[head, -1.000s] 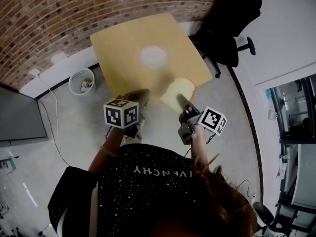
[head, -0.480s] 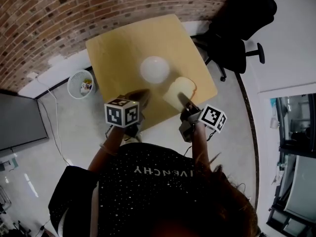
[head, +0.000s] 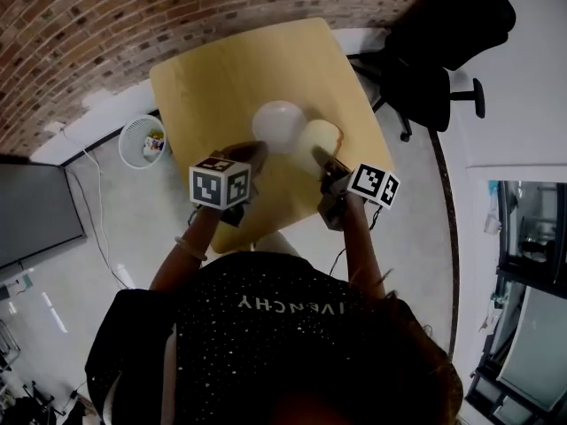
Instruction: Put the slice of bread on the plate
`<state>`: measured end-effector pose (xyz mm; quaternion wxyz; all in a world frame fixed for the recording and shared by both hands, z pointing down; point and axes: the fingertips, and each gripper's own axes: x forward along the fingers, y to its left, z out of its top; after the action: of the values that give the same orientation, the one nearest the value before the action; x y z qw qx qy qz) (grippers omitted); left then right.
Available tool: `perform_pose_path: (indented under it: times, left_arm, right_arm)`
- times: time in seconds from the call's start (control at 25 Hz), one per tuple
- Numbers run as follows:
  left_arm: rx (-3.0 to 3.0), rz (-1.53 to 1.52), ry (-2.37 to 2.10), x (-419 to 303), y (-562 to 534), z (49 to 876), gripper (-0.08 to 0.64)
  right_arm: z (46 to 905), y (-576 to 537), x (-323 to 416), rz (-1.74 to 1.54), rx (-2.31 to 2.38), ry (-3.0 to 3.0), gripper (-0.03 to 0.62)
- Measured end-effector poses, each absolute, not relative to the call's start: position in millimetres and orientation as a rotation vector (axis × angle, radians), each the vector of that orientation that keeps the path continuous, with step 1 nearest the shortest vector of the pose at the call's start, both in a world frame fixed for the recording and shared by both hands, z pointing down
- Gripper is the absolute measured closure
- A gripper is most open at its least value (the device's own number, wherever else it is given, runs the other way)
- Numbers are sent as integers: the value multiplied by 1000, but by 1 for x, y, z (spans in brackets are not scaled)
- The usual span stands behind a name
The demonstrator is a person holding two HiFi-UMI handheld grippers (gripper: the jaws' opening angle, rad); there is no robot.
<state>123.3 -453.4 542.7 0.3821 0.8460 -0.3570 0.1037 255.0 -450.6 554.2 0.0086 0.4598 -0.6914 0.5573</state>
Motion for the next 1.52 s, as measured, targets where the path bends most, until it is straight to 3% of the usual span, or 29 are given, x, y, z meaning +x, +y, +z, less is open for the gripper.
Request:
perform_pose_path:
  times: [0.52, 0.92, 1.04, 1.24, 1.52]
  left_arm:
    - [1989, 165, -1056, 92, -483, 575, 551]
    - [1932, 137, -1086, 83, -479, 588, 551]
    - [1925, 132, -1080, 81, -478, 589, 551]
    - [1945, 123, -1057, 87, -479, 582, 551]
    - [1988, 118, -1046, 93, -473, 568, 551]
  right_arm:
    - [606, -527, 181, 1739, 1066, -2089, 495]
    - [635, -538, 177, 1790, 1038, -1969, 491]
    - [638, -538, 179, 1672, 1084, -1933, 463]
    - [639, -536, 194, 1370, 1173, -1881, 303]
    - [610, -523, 224, 1259, 1285, -1903, 262]
